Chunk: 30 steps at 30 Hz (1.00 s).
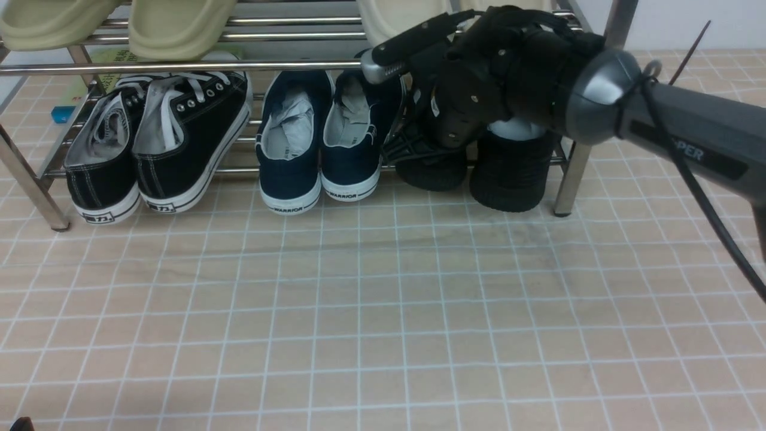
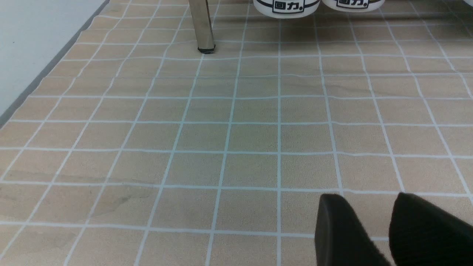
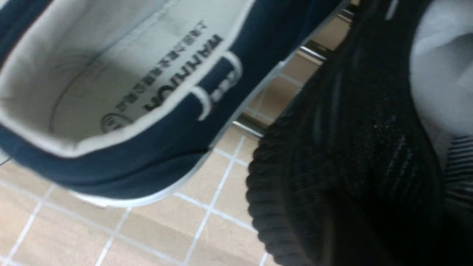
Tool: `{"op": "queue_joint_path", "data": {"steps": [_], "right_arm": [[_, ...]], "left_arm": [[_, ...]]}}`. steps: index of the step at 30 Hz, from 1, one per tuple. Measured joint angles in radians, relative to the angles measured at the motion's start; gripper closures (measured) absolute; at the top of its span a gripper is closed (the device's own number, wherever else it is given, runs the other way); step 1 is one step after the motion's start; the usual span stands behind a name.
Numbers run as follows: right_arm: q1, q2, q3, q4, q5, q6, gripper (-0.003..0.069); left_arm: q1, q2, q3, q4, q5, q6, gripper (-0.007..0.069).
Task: Take the shoes off the shelf from the light coffee tablecloth by hand.
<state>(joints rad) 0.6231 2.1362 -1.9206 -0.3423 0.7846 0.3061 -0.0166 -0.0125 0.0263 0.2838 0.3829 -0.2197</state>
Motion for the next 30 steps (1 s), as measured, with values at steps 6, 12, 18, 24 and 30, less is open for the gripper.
{"op": "queue_joint_path", "data": {"steps": [6, 12, 18, 24, 30], "right_arm": [[-0.001, -0.018, 0.000, 0.060, 0.022, -0.087, 0.0549], [-0.001, -0.077, 0.000, 0.140, 0.093, -0.165, 0.0549], [-0.001, -0.150, 0.000, 0.227, 0.177, -0.252, 0.0549], [-0.001, -0.212, 0.000, 0.302, 0.251, -0.324, 0.0549], [-0.001, -0.286, 0.000, 0.364, 0.319, -0.362, 0.0549]], "left_arm": [[0.000, 0.000, 0.000, 0.000, 0.000, 0.000, 0.0384], [0.000, 0.000, 0.000, 0.000, 0.000, 0.000, 0.0384], [0.000, 0.000, 0.000, 0.000, 0.000, 0.000, 0.0384], [0.000, 0.000, 0.000, 0.000, 0.001, 0.000, 0.0384], [0.000, 0.000, 0.000, 0.000, 0.001, 0.000, 0.0384]]}}
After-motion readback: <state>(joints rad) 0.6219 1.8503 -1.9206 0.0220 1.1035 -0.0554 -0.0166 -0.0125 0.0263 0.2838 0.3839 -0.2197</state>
